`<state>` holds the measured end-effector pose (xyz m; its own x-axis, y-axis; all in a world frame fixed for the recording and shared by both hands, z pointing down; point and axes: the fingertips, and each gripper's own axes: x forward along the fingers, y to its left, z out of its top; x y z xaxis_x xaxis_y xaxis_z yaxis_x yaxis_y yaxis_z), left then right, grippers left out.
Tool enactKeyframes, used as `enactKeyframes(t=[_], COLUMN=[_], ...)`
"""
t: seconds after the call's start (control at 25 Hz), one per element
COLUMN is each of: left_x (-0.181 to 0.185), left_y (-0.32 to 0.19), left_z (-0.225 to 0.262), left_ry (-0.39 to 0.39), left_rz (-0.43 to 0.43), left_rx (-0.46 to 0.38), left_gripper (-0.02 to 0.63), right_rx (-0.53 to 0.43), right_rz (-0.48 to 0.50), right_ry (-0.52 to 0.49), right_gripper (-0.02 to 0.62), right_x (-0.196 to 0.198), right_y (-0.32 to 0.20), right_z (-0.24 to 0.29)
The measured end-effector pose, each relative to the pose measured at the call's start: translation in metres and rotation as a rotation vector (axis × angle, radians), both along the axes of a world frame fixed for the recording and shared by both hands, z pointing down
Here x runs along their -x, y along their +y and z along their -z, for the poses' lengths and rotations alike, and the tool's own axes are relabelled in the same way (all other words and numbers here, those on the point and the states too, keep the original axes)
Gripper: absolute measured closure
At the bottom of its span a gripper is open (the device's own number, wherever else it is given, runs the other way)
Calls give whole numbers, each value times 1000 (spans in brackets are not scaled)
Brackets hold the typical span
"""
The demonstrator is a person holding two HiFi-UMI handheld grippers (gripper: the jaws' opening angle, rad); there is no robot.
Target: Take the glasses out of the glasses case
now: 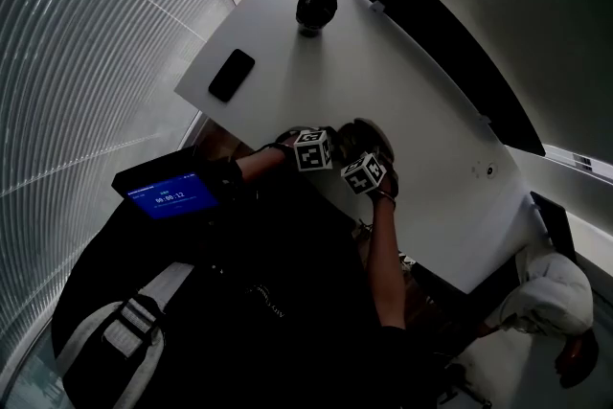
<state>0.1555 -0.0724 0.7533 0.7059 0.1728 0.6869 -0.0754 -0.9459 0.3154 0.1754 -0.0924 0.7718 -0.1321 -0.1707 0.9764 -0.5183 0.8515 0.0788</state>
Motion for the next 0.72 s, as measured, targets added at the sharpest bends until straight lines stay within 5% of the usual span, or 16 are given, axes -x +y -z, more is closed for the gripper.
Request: enactKeyframes(t=[0.72], left_x=[0], left_y=[-1], left_z=[-4], left_ry=[-7], left_rz=[0], left_rx=[2], left_gripper=[508], right_rx=[156], right_rz=[27], right_ry=[7], right_gripper=[430], right_x=[9], right_y=[1], right_z=[-5])
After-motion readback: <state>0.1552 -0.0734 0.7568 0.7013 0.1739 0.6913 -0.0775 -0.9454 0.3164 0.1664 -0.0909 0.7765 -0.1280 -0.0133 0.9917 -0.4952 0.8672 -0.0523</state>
